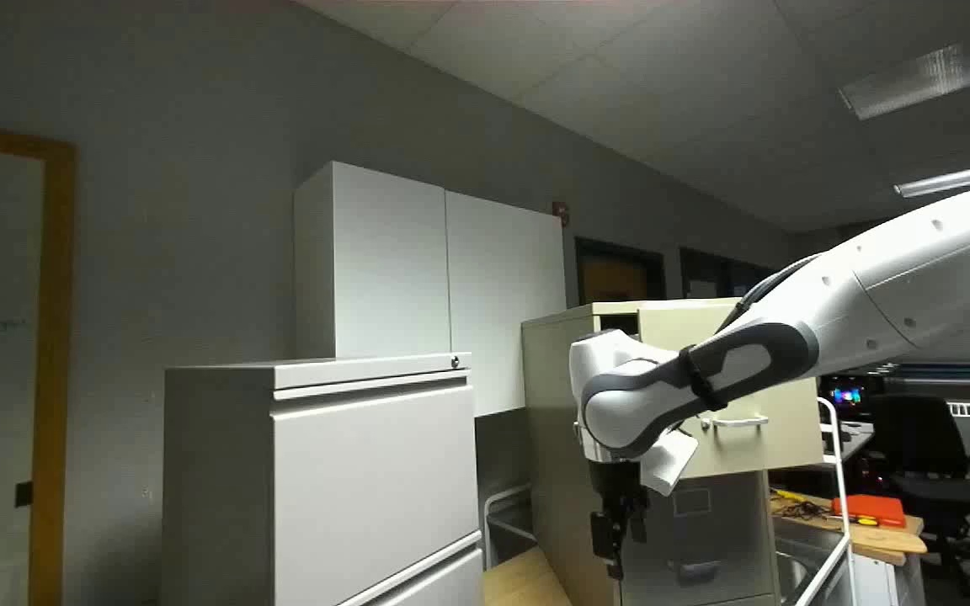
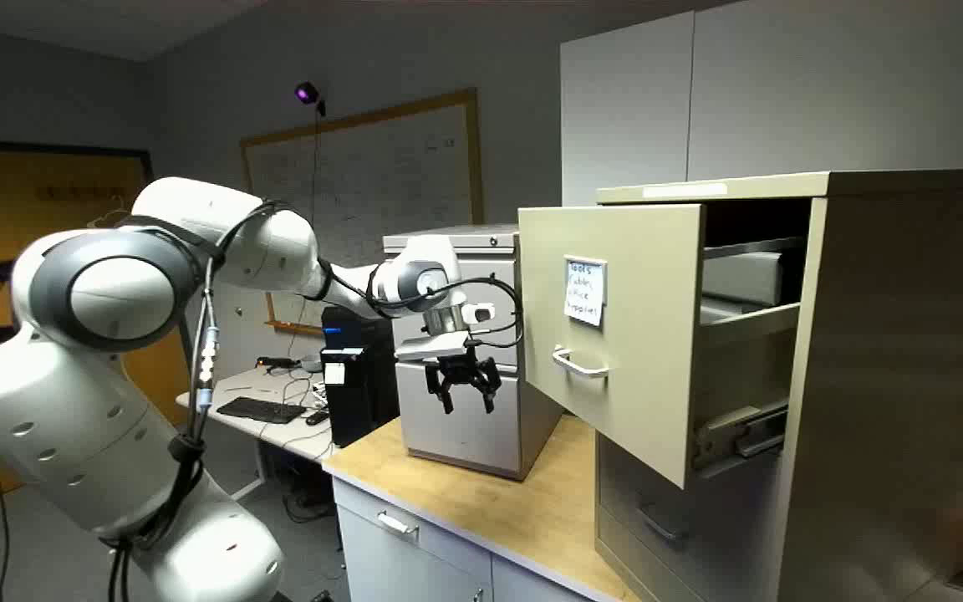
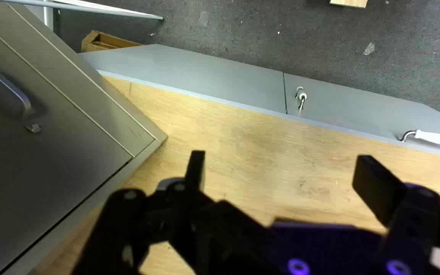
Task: Push the drawer on the right filing cabinet closed
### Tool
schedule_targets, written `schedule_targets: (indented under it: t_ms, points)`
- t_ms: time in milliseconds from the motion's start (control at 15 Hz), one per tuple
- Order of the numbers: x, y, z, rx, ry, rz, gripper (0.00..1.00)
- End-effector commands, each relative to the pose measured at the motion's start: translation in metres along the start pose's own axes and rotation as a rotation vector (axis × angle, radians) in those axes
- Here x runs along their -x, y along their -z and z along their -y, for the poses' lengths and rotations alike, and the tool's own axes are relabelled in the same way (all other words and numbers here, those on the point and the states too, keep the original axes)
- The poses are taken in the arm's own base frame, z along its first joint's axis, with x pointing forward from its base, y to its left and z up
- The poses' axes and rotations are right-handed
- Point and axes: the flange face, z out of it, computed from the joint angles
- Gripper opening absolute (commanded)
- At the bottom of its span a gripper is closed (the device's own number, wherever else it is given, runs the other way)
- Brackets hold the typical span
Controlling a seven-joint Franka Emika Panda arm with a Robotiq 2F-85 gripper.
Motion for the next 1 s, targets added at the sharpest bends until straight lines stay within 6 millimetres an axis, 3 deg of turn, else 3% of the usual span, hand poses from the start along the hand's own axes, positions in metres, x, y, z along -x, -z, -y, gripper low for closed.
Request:
schedule_targets:
  t_ms: [0, 800, 867, 933]
  points:
    - [0.000, 0.001, 0.000, 0.000, 0.000, -0.001, 1.00]
    - [0.001, 0.008, -0.002, 0.019, -0.036, -0.017, 1.00]
    - [0.003, 0.012, -0.002, 0.029, -0.053, -0.026, 0.80]
    - [0.005, 0.015, -0.003, 0.036, -0.069, -0.035, 0.75]
